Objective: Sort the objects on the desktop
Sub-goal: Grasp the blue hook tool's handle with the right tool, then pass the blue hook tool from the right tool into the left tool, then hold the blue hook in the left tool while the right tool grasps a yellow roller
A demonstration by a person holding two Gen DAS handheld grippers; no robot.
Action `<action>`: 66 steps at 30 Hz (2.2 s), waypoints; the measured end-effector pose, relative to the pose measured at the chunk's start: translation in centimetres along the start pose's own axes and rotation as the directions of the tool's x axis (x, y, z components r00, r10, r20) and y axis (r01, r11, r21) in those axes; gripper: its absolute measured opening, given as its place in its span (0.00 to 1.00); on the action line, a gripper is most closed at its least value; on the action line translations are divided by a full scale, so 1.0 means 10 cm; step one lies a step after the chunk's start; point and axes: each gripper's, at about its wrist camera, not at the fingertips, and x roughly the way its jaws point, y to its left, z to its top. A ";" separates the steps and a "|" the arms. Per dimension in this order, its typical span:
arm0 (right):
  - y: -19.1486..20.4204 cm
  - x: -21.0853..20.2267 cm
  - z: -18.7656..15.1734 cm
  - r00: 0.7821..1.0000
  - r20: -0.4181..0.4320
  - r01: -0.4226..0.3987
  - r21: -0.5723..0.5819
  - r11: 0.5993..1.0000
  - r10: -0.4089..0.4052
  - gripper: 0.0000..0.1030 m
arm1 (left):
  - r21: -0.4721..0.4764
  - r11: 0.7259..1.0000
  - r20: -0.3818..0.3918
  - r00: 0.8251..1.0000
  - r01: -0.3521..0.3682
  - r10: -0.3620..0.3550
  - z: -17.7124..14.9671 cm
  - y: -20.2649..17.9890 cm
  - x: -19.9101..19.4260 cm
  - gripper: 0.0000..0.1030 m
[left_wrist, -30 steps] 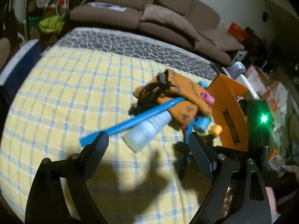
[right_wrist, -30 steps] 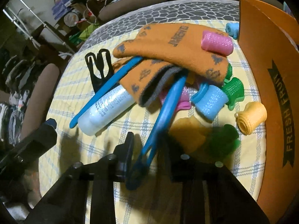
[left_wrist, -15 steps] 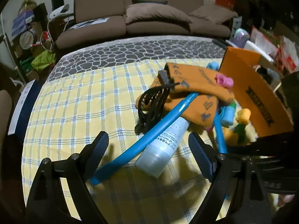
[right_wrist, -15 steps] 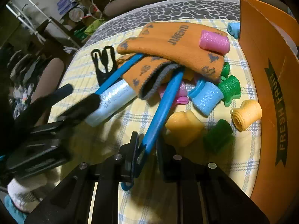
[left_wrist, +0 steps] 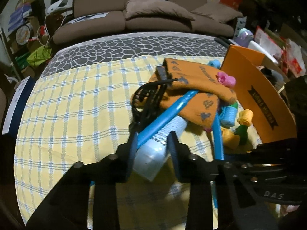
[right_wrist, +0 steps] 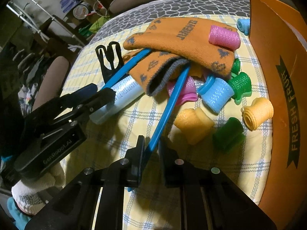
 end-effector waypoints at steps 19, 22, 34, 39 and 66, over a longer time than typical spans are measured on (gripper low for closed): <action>0.08 -0.02 0.02 0.999 0.005 0.040 -0.041 0.998 -0.040 0.14 | -0.024 0.997 -0.014 0.997 0.076 -0.076 -0.05 -0.03 -0.15 0.00; 0.09 -0.06 0.00 1.000 0.004 0.023 -0.046 0.999 -0.023 0.14 | -0.042 0.990 -0.019 0.991 0.132 -0.133 -0.10 -0.08 -0.23 0.00; 0.07 -0.19 -0.12 0.994 -0.035 -0.102 -0.059 0.993 0.100 0.13 | -0.234 0.885 -0.052 0.904 0.403 -0.425 -0.17 -0.21 -0.12 0.15; 0.16 -0.19 -0.20 0.991 -0.066 -0.120 -0.106 0.987 0.113 0.13 | -0.272 0.866 -0.088 0.885 0.420 -0.457 -0.23 -0.23 0.08 0.22; -0.08 -0.52 -0.05 0.994 0.084 0.077 -0.090 0.993 -0.069 0.37 | -0.344 0.827 0.113 0.894 0.444 -0.433 0.00 0.23 -0.44 0.05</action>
